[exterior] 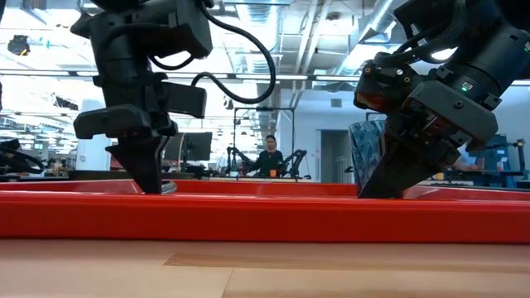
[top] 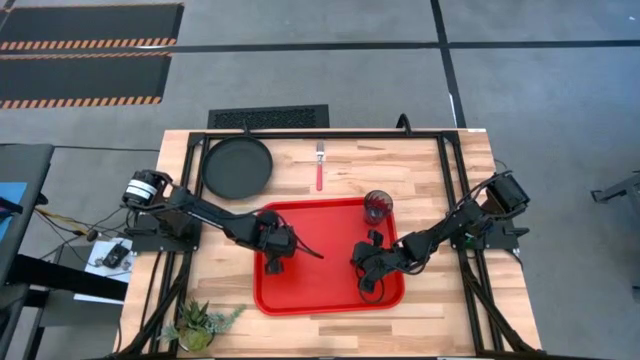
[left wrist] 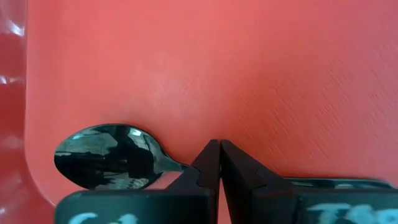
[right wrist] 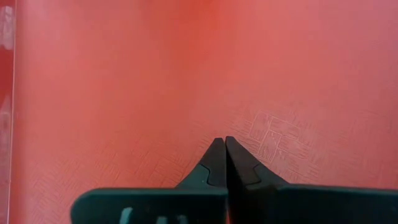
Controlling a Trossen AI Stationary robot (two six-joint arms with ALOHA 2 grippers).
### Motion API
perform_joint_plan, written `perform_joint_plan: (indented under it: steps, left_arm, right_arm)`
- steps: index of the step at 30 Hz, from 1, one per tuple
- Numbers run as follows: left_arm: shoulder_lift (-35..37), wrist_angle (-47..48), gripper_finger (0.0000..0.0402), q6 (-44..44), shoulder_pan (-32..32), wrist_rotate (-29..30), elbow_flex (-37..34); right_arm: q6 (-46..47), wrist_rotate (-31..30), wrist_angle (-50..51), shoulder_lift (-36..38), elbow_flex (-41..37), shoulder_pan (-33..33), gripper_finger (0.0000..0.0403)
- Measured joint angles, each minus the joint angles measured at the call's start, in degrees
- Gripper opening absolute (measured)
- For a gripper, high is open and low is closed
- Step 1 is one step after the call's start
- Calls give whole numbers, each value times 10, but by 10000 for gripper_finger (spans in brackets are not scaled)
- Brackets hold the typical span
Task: Pick and place plate/cup/fork/spoon on tray
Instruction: Put the black spoon to the left of the red serving tray, then adjust the red serving tray on the table
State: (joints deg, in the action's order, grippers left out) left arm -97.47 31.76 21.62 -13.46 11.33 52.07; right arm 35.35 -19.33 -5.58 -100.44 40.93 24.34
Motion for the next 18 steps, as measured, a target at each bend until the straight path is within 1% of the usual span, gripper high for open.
perform_joint_plan:
  steps: [10,14,18]
  left_arm:
    - [11,13,0,3,-4,-4,0]
    - [46,29,0,15,-5,7,0]
    - [96,42,0,29,-15,14,0]
  right_arm:
    - [1,0,0,0,0,0,5]
    - [2,0,3,0,0,0,5]
    - [2,0,4,0,0,0,5]
